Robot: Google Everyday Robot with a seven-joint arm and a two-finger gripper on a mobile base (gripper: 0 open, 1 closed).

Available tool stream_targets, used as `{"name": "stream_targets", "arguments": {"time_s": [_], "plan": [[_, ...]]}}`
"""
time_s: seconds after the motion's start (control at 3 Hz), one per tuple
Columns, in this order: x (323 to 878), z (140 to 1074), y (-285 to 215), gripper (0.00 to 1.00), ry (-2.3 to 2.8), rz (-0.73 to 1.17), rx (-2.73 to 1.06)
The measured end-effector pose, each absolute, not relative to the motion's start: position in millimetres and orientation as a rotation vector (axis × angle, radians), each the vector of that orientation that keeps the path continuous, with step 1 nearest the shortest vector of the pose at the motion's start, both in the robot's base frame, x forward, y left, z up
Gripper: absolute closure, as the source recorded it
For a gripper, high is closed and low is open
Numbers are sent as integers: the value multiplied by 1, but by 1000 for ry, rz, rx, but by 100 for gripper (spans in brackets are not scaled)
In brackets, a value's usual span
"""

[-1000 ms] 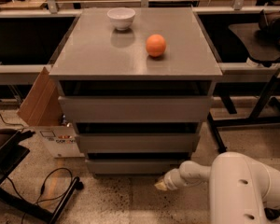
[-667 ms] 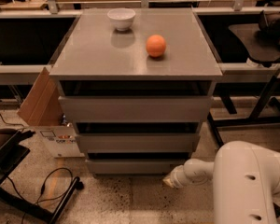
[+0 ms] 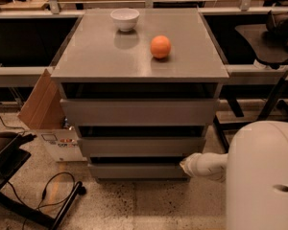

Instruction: Close bottom drawer

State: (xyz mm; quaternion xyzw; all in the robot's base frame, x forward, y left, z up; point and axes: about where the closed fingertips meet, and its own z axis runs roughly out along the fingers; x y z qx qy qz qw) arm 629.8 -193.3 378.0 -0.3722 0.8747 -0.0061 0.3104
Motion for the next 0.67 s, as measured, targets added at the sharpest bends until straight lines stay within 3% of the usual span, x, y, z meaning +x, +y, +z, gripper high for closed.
{"name": "stream_targets", "arguments": {"time_s": [0.67], "plan": [[621,412,-197,100,2275,-62,-977]]}}
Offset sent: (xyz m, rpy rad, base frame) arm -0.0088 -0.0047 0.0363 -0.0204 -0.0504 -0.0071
